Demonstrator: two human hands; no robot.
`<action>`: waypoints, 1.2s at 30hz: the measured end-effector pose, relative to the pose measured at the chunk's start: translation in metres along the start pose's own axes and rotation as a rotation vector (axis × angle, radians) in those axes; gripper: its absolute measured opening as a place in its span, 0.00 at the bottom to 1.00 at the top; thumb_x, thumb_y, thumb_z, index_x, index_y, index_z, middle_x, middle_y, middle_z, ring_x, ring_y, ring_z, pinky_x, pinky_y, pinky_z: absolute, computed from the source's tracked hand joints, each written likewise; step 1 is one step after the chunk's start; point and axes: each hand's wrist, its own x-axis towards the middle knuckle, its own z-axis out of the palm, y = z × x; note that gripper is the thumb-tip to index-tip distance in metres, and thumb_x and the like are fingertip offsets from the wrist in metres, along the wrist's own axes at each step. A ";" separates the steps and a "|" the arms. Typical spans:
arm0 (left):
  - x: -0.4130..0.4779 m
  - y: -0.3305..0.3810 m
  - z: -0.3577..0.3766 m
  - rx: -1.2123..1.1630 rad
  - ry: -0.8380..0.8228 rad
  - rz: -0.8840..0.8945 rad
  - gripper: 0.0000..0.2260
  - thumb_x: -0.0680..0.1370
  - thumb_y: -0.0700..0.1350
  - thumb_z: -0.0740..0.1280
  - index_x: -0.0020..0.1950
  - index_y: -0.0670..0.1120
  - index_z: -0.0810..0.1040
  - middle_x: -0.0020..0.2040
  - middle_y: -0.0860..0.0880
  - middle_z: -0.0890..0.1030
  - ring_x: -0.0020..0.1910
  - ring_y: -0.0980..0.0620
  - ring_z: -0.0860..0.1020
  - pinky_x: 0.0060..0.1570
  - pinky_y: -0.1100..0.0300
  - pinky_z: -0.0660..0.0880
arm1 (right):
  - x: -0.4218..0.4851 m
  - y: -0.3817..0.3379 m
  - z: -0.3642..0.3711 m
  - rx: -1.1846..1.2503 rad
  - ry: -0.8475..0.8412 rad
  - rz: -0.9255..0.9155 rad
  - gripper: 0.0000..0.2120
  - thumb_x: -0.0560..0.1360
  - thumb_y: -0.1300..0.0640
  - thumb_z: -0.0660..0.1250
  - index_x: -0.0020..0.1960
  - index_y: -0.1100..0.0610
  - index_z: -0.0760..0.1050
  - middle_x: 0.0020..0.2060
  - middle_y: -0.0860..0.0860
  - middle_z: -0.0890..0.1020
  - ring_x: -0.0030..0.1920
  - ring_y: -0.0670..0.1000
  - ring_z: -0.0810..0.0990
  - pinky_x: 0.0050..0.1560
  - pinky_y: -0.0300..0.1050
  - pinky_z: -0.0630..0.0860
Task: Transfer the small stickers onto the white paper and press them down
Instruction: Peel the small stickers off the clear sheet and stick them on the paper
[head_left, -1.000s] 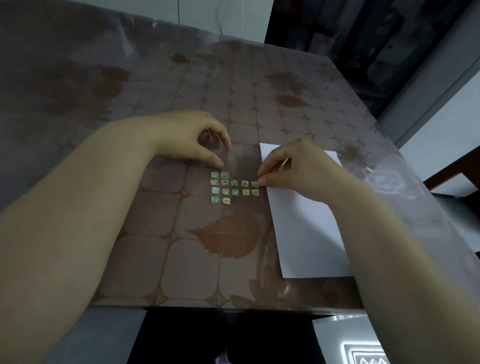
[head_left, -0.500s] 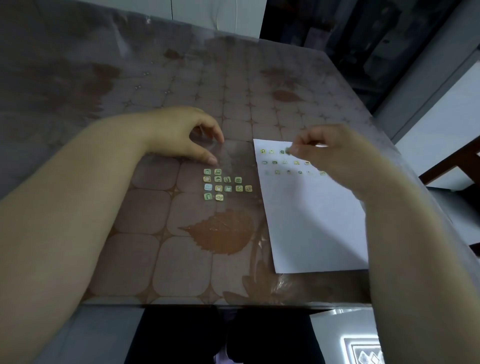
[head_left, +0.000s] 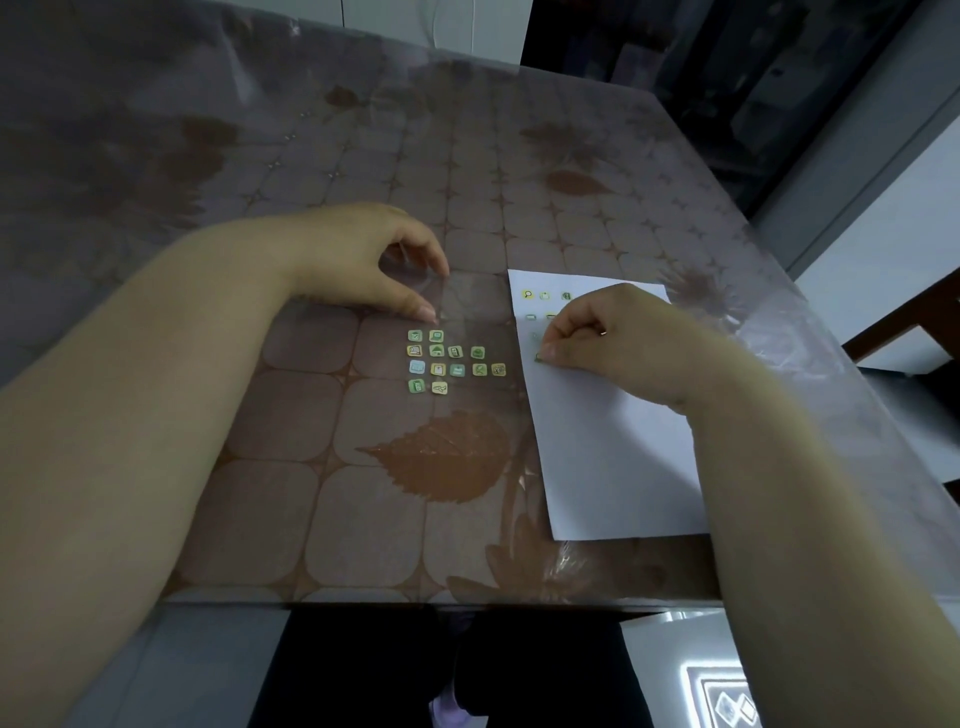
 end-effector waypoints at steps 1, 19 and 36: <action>0.000 0.000 0.000 -0.001 -0.001 0.001 0.18 0.65 0.52 0.74 0.53 0.53 0.77 0.52 0.52 0.76 0.52 0.54 0.73 0.54 0.62 0.68 | 0.000 0.000 0.000 -0.005 -0.001 0.003 0.05 0.72 0.54 0.69 0.38 0.53 0.79 0.29 0.44 0.74 0.34 0.48 0.70 0.36 0.42 0.67; 0.000 0.002 0.000 0.006 -0.002 0.003 0.18 0.66 0.50 0.73 0.55 0.51 0.77 0.50 0.53 0.74 0.51 0.55 0.73 0.52 0.64 0.65 | 0.007 -0.021 0.023 -0.029 0.162 -0.213 0.06 0.69 0.51 0.72 0.39 0.53 0.80 0.25 0.47 0.65 0.25 0.43 0.66 0.27 0.34 0.60; 0.000 -0.001 0.000 -0.008 -0.001 0.004 0.18 0.65 0.52 0.74 0.54 0.53 0.77 0.51 0.54 0.74 0.50 0.56 0.73 0.49 0.66 0.66 | -0.006 0.002 -0.016 0.136 0.200 -0.059 0.03 0.70 0.54 0.71 0.38 0.51 0.81 0.32 0.53 0.73 0.27 0.43 0.66 0.28 0.31 0.63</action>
